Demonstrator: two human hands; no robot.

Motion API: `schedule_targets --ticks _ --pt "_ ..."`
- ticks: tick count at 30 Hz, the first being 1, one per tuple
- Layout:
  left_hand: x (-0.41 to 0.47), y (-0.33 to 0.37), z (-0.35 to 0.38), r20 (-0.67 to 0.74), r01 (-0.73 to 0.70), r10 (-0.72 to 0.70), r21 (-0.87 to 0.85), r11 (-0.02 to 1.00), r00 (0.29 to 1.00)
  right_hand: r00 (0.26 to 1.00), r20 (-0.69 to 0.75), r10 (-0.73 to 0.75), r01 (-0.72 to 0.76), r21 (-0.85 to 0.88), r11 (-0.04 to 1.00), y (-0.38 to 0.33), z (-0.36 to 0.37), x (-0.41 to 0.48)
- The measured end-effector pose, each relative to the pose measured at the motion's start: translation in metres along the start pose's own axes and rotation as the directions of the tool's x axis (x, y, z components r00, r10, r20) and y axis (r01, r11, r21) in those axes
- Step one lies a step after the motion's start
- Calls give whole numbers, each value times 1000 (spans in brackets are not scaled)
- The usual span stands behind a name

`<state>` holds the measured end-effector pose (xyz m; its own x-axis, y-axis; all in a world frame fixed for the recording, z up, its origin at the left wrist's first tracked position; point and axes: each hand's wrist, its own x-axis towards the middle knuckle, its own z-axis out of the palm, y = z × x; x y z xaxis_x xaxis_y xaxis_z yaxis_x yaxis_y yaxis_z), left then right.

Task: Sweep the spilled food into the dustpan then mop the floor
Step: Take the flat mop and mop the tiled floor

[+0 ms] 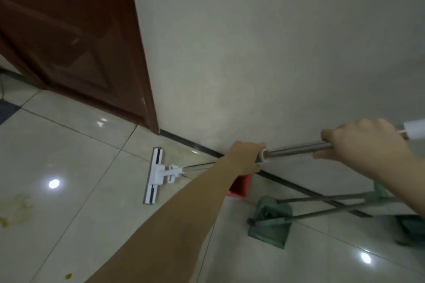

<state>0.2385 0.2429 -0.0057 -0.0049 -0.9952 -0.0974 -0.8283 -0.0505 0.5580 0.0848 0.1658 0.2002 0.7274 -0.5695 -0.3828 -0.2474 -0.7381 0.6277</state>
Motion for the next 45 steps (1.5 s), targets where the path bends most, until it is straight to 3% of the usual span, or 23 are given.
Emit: schedule_targets --ticks 3,5,9,12,15,19,22,29,42,45 --pt "-32 29 48 111 -4 -7 101 995 994 983 181 43 -92 271 958 -41 59 -62" --pt "-62 47 89 177 -3 -26 159 987 984 976 217 9 -102 421 902 -80 105 -105" --pt "-118 79 166 351 100 -161 186 977 922 923 383 -31 -236 629 741 -155 164 -183" --pt "-145 81 221 461 48 -149 224 973 875 889 454 -57 -302 675 673 -205 189 -219" --pt "-172 87 264 484 -7 -116 245 970 868 830 544 -126 -380 716 586 -235 210 -249" --pt "-199 98 299 513 -89 -57 255 963 857 699 617 -363 -551 787 277 -246 230 -289" --pt "-210 95 304 561 -97 -31 198 975 827 680 616 -397 -624 771 127 -250 214 -299" --pt "-191 47 267 555 -105 12 137 985 832 770 554 -318 -563 824 71 -251 189 -247" --pt "-122 -124 167 478 -40 -74 223 974 875 810 423 -407 -406 904 133 -269 130 -51" --pt "-119 -153 151 483 -25 -124 289 957 867 811 420 -406 -420 903 95 -275 119 -21"
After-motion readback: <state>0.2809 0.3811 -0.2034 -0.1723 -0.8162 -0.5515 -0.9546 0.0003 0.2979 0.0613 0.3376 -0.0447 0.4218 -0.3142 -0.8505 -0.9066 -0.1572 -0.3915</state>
